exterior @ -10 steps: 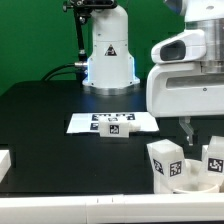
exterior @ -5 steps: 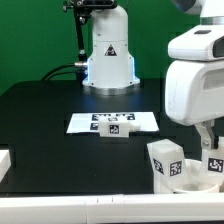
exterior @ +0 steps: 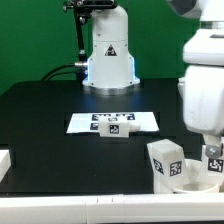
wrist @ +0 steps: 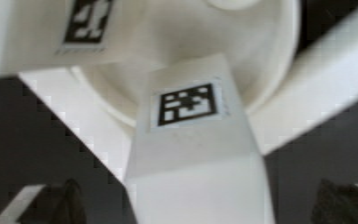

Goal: Assemble stool

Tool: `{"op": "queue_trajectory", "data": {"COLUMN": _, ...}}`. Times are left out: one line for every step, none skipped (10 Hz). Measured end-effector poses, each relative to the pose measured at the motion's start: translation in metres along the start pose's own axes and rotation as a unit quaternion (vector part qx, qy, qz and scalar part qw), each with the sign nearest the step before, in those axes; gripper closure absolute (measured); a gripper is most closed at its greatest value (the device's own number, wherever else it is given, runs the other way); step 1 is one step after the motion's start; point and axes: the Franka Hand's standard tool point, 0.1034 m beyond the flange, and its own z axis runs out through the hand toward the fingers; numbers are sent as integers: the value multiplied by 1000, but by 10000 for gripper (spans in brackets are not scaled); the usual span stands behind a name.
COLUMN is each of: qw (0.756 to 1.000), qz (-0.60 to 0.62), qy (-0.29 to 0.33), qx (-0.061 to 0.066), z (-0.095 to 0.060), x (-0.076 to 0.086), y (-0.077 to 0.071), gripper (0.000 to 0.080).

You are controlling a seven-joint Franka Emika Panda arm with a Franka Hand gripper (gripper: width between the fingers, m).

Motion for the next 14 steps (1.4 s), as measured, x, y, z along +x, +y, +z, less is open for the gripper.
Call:
{"op": "queue_trajectory", "data": {"qw": 1000, "qz": 0, "qy": -1, "qx": -1, "z": 0, "x": -1, "y": 1, "gripper": 151}}
{"op": "queue_trajectory", "data": {"qw": 1000, "qz": 12, "qy": -1, "qx": 0, "z": 0, "x": -2, "y": 1, "gripper": 151}}
{"op": "queue_trajectory", "data": {"qw": 1000, "qz": 20, "qy": -1, "qx": 0, "z": 0, "x": -2, "y": 1, "gripper": 275}}
{"op": "queue_trajectory", "data": {"qw": 1000, "qz": 20, "qy": -2, "qx": 0, "z": 1, "x": -3, "y": 2, "gripper": 457}}
{"op": "queue_trajectory", "data": {"qw": 998, "qz": 56, "qy": -1, "qx": 0, "z": 1, "x": -3, "y": 2, "gripper": 465}}
{"op": "queue_trajectory", "data": {"qw": 995, "qz": 103, "qy": -1, "qx": 0, "z": 0, "x": -3, "y": 2, "gripper": 465}}
{"op": "queue_trajectory", "data": {"qw": 991, "qz": 134, "qy": -1, "qx": -1, "z": 0, "x": -4, "y": 3, "gripper": 465}}
{"op": "queue_trajectory", "data": {"qw": 982, "qz": 191, "qy": -6, "qx": 14, "z": 2, "x": -11, "y": 11, "gripper": 465}}
{"op": "queue_trajectory", "data": {"qw": 969, "qz": 244, "qy": -7, "qx": 22, "z": 3, "x": -16, "y": 25, "gripper": 465}}
{"op": "queue_trajectory", "data": {"qw": 958, "qz": 287, "qy": -4, "qx": 21, "z": 1, "x": -16, "y": 32, "gripper": 465}}
{"op": "queue_trajectory", "data": {"qw": 949, "qz": 314, "qy": -6, "qx": 22, "z": 3, "x": -15, "y": 29, "gripper": 465}}
{"op": "queue_trajectory", "data": {"qw": 940, "qz": 339, "qy": -7, "qx": 22, "z": 3, "x": -15, "y": 29, "gripper": 465}}
{"op": "queue_trajectory", "data": {"qw": 924, "qz": 382, "qy": -9, "qx": 22, "z": 4, "x": -16, "y": 29, "gripper": 465}}
{"op": "queue_trajectory", "data": {"qw": 903, "qz": 428, "qy": -8, "qx": 21, "z": 3, "x": -16, "y": 30, "gripper": 465}}
